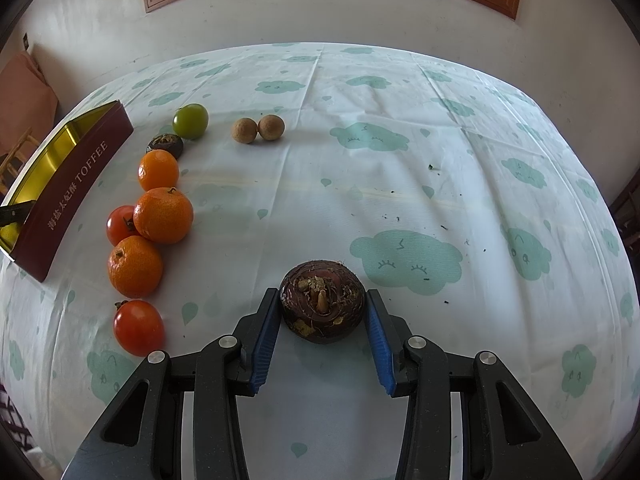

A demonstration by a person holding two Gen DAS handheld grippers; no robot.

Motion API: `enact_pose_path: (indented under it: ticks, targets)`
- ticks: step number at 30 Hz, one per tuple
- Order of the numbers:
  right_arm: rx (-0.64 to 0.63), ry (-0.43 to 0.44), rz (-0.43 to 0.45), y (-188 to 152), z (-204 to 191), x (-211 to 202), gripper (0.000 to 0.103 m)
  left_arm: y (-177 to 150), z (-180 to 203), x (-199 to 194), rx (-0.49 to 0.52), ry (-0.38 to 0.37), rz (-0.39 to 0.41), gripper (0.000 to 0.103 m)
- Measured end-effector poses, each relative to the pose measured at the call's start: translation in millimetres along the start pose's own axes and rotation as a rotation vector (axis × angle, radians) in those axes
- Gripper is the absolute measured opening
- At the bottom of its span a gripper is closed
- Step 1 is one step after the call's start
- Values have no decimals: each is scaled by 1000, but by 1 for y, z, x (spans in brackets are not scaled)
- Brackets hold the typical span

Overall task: Organize fruits
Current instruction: 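Lower the brown root into the tin and open the right tool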

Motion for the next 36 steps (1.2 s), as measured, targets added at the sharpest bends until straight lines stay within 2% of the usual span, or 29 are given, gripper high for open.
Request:
enact_pose_path:
  ticks: [8, 13, 17, 22, 27, 31, 36]
  targets:
    - [6, 3, 51, 11, -2, -16, 43, -3, -1, -19, -31, -51, 54, 79]
    - [-16, 86, 101, 29, -25, -37, 43, -5, -9, -32, -47, -61, 87, 84]
    - [-94, 149, 128, 44, -66, -48, 43, -7, -23, -42, -68, -29, 114, 85]
    - [-172, 273, 116, 57, -124, -51, 43, -9, -45, -51, -117, 12, 126, 86]
    - [-286, 345, 104, 63, -186, -56, 43, -14, -67, -55, -164, 54, 127, 86]
    - [-377, 378, 98, 64, -229, -56, 43, -18, -86, -58, -212, 63, 124, 86]
    - [-452, 391, 64, 61, -263, -46, 43, -24, -106, -57, -253, 83, 112, 86]
Point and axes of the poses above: each gripper's, at about its wrist camera, not at the fingertips, and x roughly the way its jaws point, z to its right, y to its top, the point moved 3 cm from there along x, roughly the way its jaws point, and after that the axes turned 1 degree about z, right-handed, at the moved point
